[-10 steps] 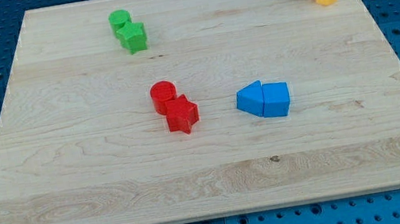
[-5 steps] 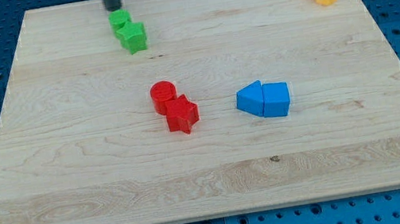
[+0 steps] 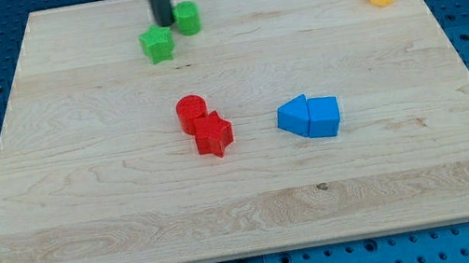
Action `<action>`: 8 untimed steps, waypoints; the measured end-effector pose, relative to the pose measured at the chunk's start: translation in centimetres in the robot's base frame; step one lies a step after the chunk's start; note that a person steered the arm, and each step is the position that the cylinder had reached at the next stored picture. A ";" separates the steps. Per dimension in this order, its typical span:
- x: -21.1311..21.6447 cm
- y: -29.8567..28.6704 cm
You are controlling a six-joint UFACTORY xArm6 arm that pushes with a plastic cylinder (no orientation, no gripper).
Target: Move the green circle into the yellow heart
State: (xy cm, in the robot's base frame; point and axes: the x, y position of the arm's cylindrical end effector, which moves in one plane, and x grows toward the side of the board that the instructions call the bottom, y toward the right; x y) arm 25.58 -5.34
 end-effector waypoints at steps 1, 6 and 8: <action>-0.1 0.9; -0.6 12.2; -3.4 10.4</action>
State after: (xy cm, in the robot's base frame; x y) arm 22.21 5.09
